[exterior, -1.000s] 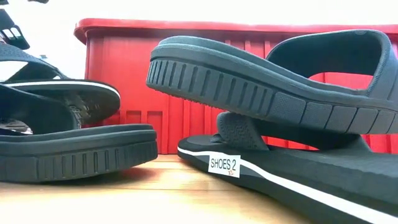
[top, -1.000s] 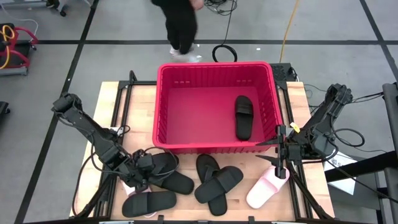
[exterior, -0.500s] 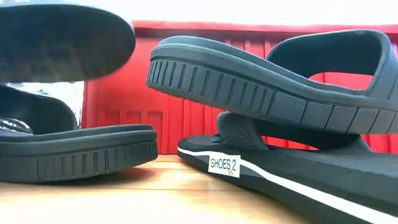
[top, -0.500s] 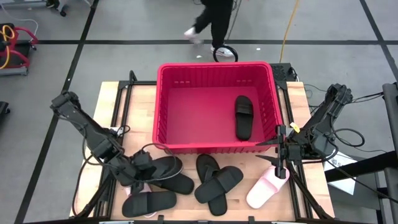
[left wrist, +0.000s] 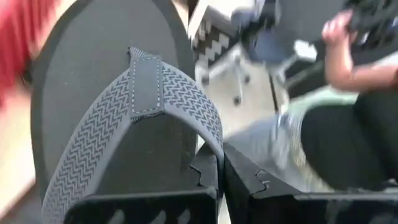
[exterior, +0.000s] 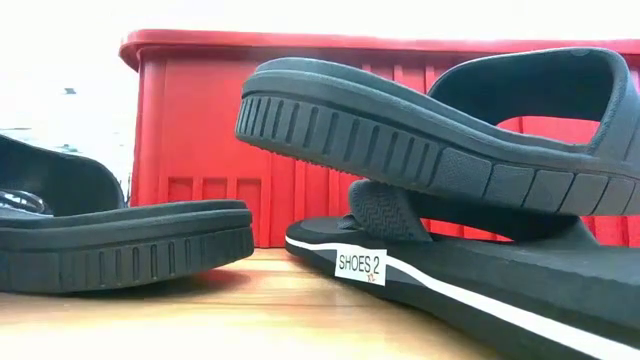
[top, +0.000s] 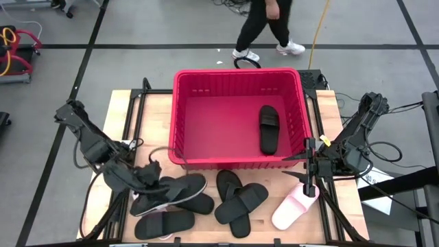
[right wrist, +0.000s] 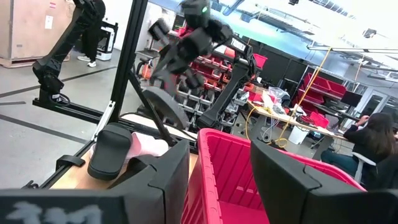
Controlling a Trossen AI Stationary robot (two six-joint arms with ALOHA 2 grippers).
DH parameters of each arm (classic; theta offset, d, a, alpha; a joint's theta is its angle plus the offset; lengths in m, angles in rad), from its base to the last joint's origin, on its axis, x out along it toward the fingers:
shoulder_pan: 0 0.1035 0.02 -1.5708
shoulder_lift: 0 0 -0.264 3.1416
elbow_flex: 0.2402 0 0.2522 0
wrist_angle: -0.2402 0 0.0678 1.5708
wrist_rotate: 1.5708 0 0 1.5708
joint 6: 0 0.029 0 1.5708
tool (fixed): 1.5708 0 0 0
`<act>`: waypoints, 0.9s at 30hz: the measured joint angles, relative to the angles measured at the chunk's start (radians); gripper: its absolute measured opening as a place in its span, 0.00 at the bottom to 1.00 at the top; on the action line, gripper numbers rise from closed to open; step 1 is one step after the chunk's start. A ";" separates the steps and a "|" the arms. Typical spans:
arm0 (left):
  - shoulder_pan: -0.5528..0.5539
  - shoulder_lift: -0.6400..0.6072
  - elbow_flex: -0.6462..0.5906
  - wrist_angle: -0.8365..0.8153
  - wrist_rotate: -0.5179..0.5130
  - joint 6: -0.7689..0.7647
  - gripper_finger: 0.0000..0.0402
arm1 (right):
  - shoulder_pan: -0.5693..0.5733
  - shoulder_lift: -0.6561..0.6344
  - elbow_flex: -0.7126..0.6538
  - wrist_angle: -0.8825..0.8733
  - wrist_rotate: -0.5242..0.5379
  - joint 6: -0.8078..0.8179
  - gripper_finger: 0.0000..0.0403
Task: Pick and place slides into bin
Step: Put the black slipper into the red bin
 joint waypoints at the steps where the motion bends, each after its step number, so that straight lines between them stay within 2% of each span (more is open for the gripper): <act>1: 0.011 0.000 0.024 0.000 -0.020 0.014 0.00 | 0.000 0.000 0.000 0.000 0.000 0.000 0.40; 9: 0.158 0.003 0.154 0.003 -0.123 0.186 0.00 | 0.000 0.000 0.000 0.000 0.000 -0.029 0.40; 14: 0.304 0.008 0.157 0.003 -0.172 0.237 0.00 | 0.000 0.000 0.000 -0.001 0.000 -0.030 0.40; 22: 0.539 0.075 0.157 0.157 -0.313 0.381 0.00 | 0.000 0.000 0.000 -0.008 0.000 -0.029 0.40; 27: 0.658 0.145 0.157 0.226 -0.384 0.334 0.00 | 0.000 0.000 0.000 -0.008 0.000 -0.038 0.40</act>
